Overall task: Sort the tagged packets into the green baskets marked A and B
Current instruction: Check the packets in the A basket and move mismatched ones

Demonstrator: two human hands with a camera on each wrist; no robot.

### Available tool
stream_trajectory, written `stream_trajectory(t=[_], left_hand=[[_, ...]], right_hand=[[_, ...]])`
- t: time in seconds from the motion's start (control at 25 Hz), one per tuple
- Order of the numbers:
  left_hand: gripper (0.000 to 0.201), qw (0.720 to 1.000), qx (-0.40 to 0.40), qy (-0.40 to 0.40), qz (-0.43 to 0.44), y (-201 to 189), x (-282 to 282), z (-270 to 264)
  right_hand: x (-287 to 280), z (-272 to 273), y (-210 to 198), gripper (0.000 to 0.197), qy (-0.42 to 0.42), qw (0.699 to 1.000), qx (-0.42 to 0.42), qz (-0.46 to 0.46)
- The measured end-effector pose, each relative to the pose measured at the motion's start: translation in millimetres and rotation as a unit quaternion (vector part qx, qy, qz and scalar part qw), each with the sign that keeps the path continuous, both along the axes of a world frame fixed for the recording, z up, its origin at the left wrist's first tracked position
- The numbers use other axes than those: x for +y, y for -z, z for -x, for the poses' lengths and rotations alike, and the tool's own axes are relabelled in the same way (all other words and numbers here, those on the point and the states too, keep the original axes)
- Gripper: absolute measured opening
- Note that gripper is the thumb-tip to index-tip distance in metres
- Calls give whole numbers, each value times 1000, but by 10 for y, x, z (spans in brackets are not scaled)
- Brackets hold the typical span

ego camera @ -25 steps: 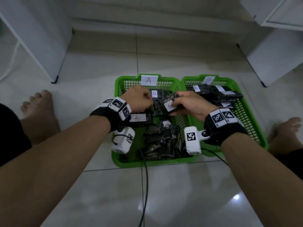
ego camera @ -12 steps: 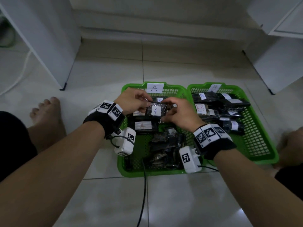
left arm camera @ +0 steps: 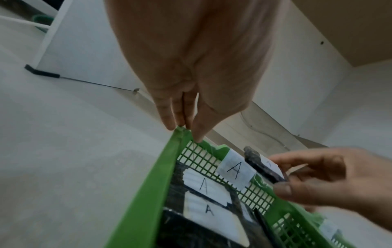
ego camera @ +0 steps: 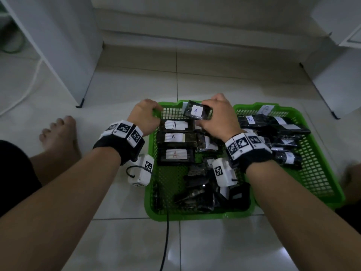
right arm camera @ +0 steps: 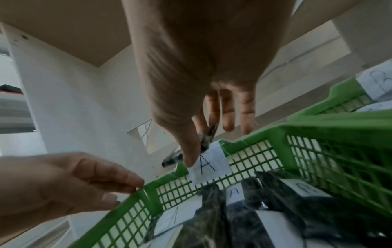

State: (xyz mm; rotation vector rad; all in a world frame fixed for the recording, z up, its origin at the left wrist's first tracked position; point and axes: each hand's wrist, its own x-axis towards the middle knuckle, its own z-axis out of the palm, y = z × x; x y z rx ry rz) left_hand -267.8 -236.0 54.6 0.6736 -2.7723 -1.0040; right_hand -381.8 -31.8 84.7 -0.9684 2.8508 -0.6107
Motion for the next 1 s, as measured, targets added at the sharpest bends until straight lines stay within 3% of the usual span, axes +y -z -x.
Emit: stream_trajectory(t=[0.12, 0.36, 0.52, 0.64, 0.76, 0.88, 1.0], left_hand=[[38, 999, -3, 8, 44, 108, -57, 12], [33, 998, 42, 3, 40, 131, -90, -3], [29, 998, 41, 8, 43, 143, -106, 1], [24, 997, -7, 25, 71, -25, -46, -17], [25, 991, -44, 63, 108, -228, 185, 7], [17, 985, -53, 142, 84, -335, 592, 51], [19, 943, -193, 263, 70, -213, 1011, -3]], right_hand=[[-220, -67, 82, 56, -36, 999, -35, -4], [-704, -240, 431, 33, -90, 995, -37, 3], [-670, -195, 496, 42, -99, 993, -40, -41], [-453, -165, 304, 46, -81, 995, -56, -14], [-152, -149, 89, 28, -42, 990, -132, -7], [177, -224, 38, 11, -40, 961, -250, -113], [435, -383, 115, 7, -71, 937, -275, -202]])
